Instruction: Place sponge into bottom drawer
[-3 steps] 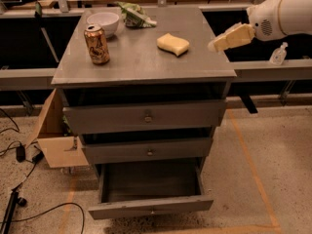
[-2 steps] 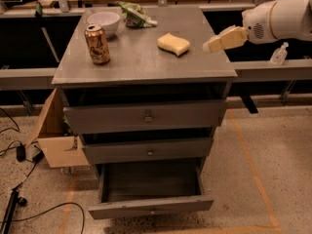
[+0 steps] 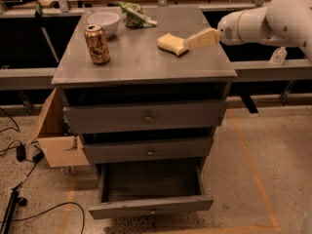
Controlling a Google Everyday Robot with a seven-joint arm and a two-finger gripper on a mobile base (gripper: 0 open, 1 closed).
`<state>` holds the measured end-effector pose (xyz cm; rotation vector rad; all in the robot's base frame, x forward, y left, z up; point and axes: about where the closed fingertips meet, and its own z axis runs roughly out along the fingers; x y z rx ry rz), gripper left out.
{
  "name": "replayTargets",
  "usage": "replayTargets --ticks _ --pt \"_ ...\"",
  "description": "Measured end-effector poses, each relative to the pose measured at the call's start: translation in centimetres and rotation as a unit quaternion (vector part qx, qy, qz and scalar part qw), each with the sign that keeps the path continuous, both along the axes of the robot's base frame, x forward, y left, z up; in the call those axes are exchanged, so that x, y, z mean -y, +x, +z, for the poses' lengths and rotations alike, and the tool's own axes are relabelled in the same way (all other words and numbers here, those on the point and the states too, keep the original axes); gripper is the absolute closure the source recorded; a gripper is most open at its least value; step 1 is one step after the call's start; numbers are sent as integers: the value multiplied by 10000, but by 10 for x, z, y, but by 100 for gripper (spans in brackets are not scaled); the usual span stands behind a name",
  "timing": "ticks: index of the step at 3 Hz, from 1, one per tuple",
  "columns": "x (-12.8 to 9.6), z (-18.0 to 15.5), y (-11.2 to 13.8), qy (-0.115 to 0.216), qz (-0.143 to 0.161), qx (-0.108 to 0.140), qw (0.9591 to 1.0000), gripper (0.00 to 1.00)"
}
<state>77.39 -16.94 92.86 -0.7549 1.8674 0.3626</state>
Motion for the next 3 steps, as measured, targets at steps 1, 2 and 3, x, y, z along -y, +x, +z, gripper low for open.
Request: replayTargets --ticks 1,2,3 --pt "-13 -24 30 38 3 -100 9999 0" --pt "-27 -53 51 -130 104 -228 9996 0" --pt "-48 -72 64 -211 312 -335 9987 0"
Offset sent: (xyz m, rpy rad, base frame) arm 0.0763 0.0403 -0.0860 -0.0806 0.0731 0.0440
